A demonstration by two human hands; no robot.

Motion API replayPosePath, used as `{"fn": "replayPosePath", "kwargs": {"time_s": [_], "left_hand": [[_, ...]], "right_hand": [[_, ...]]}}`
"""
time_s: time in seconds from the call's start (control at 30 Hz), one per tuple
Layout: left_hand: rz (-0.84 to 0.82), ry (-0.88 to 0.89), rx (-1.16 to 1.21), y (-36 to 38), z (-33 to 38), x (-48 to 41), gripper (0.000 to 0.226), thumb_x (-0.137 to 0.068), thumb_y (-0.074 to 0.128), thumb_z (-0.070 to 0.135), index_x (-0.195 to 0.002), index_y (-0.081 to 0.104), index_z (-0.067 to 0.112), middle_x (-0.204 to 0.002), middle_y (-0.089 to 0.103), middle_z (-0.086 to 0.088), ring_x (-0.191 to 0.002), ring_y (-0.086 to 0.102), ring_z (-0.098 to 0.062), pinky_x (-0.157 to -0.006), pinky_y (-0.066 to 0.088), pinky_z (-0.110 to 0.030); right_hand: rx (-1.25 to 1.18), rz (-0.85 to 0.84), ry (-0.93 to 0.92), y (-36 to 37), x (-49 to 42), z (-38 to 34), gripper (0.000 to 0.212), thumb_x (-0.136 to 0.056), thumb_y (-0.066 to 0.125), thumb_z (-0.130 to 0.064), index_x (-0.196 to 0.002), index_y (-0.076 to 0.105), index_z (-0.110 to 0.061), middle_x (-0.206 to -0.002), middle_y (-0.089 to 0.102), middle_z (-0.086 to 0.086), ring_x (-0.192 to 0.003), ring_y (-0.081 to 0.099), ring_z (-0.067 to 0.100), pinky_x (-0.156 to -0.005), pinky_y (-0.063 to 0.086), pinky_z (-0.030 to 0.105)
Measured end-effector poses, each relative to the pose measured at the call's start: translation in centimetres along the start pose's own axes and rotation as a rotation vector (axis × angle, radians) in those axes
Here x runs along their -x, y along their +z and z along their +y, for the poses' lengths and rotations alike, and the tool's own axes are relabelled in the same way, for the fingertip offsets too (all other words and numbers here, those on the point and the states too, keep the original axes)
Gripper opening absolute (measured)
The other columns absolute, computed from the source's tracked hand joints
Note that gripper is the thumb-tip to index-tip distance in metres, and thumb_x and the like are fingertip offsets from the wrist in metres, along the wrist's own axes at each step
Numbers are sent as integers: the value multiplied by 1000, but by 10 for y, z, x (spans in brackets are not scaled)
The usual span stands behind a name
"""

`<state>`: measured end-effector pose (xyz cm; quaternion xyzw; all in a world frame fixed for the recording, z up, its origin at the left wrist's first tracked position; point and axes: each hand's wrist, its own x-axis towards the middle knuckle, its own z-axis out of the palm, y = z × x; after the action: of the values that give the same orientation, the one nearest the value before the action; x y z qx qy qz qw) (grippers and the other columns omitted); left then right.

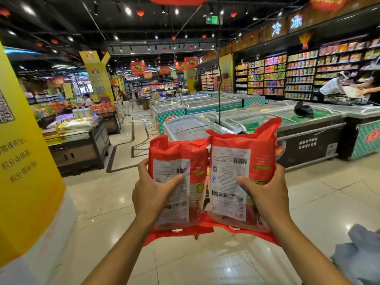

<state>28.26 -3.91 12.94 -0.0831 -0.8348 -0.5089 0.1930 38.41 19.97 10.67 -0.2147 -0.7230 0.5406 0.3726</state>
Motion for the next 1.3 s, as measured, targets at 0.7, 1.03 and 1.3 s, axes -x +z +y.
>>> {"fn": "replayPosePath", "kwargs": {"time_s": [0.7, 1.03, 1.3], "left_hand": [[-133, 36, 125, 195, -46, -289, 87, -65, 92, 53, -133, 41, 35, -124, 70, 4, -110, 68, -27, -93, 54, -43], [-137, 1, 92, 344, -50, -378, 86, -62, 93, 55, -129, 43, 37, -118, 71, 7, -106, 69, -25, -93, 55, -45], [-44, -73, 53, 442, -50, -455, 74, -66, 95, 45, -118, 42, 40, -103, 68, 16, -102, 68, -22, -89, 51, -38]], "right_hand": [[104, 183, 1, 148, -264, 53, 84, -49, 80, -59, -121, 42, -40, -114, 65, -11, -99, 68, 14, -88, 58, 51], [52, 139, 61, 165, -425, 139, 78, -49, 81, -53, -116, 44, -42, -113, 65, -11, -96, 68, 13, -88, 58, 51], [-15, 15, 103, 178, -570, 201, 73, -53, 87, -42, -116, 48, -39, -107, 69, -11, -94, 70, 12, -89, 58, 50]]}}
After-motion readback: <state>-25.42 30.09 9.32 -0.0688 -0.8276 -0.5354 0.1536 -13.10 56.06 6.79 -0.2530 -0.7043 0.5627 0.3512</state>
